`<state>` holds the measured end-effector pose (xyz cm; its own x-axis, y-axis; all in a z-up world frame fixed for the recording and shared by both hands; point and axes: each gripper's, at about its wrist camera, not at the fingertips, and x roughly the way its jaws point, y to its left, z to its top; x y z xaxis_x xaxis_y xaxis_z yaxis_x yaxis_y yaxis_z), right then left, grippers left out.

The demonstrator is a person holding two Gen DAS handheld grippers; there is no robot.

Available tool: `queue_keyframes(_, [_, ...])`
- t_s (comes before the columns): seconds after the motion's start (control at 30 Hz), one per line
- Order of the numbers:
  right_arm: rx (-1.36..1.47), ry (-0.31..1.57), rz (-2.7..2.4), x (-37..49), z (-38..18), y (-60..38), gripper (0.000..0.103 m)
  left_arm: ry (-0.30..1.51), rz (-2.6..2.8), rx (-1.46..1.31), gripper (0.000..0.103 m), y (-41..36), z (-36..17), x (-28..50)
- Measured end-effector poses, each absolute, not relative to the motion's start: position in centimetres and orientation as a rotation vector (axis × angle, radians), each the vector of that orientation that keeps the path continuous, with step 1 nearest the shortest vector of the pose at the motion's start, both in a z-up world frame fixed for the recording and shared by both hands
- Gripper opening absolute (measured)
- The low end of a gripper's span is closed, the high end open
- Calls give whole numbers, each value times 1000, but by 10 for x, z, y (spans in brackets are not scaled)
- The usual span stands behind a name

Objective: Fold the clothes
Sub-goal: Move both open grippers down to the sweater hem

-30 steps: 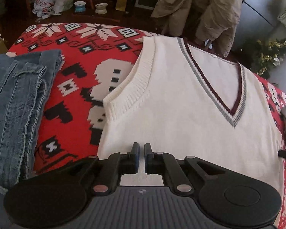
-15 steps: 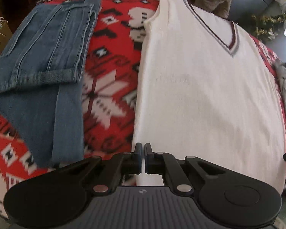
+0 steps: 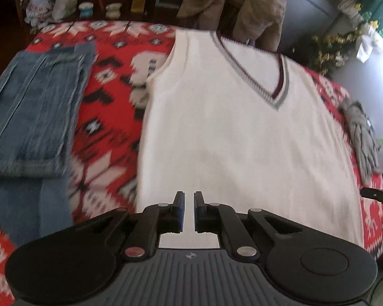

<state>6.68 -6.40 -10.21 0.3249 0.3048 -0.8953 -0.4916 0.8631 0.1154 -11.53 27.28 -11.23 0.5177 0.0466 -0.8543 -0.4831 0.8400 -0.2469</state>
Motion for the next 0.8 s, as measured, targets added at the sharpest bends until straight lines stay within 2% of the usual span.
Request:
queue_keyframes(0.13, [-205,1053,594,96,-108,-39,4,904,324,-498,5,275,-116,-94])
queue_keyframes(0.2, [-212,1016,627,110,-111,-27,9,857,302,-501,5,275,-121,-87])
queue_keyframes(0.37, [-240,965,682,114,-117,-24,9,775,208,-507,5,259,-128,-88])
queue_keyframes(0.5, [-234,952,666,92,-123,-42,10,744,200,-479,5,234,-127,-112])
queue_keyframes(0.67, [-215,1020,660,47,-133,-69,10,822,194,-502,5,214,-128,-148])
queue_keyframes(0.8, [-192,995,659,5,-138,-88,11,836,176,-458,6,193,-130,-175])
